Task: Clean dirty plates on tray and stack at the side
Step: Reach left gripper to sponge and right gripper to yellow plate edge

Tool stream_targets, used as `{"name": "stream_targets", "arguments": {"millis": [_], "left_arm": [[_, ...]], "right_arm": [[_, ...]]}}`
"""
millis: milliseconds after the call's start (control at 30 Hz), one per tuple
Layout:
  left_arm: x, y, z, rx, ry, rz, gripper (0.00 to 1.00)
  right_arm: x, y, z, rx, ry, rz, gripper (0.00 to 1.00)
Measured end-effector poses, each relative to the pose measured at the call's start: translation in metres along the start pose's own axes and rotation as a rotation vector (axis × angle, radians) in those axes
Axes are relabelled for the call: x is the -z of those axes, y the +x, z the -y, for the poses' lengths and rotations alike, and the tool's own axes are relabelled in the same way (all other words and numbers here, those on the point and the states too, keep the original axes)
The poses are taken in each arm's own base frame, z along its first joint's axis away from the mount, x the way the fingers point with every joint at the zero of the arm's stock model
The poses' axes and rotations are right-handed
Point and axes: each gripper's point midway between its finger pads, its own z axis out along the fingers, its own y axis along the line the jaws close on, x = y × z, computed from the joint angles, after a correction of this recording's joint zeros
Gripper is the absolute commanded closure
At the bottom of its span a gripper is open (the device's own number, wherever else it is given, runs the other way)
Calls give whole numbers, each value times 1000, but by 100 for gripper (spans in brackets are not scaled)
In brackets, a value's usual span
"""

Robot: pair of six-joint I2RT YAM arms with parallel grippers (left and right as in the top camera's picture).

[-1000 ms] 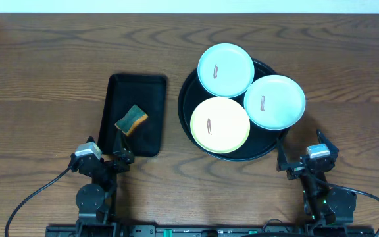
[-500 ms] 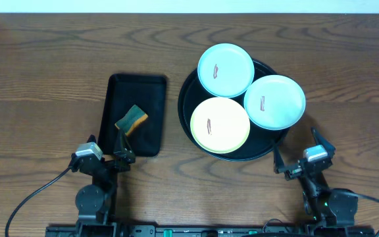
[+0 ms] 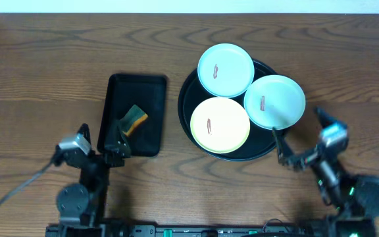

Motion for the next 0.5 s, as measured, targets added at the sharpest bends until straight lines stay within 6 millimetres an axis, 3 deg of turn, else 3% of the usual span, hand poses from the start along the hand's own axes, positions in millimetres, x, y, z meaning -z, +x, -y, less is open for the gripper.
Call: {"name": "stream_targets", "arguments": {"millis": [133,233,367,500], "left_arm": [[-5,-17,9,-6,-51,-148,15],[-8,-21,11,-11,-110,-302,15],[-14,-12,8,-17,-196,-530,15],[-36,4,3,-19,-246,-661,15]], "right_arm": [[-28,-16,9,-114,-41,-198,1],[-45,-15,15,-206,-57,-357,1],[-69,-8,27,-294,-63,-507,1],[-89,11,35,-357,-71,-592,1]]}}
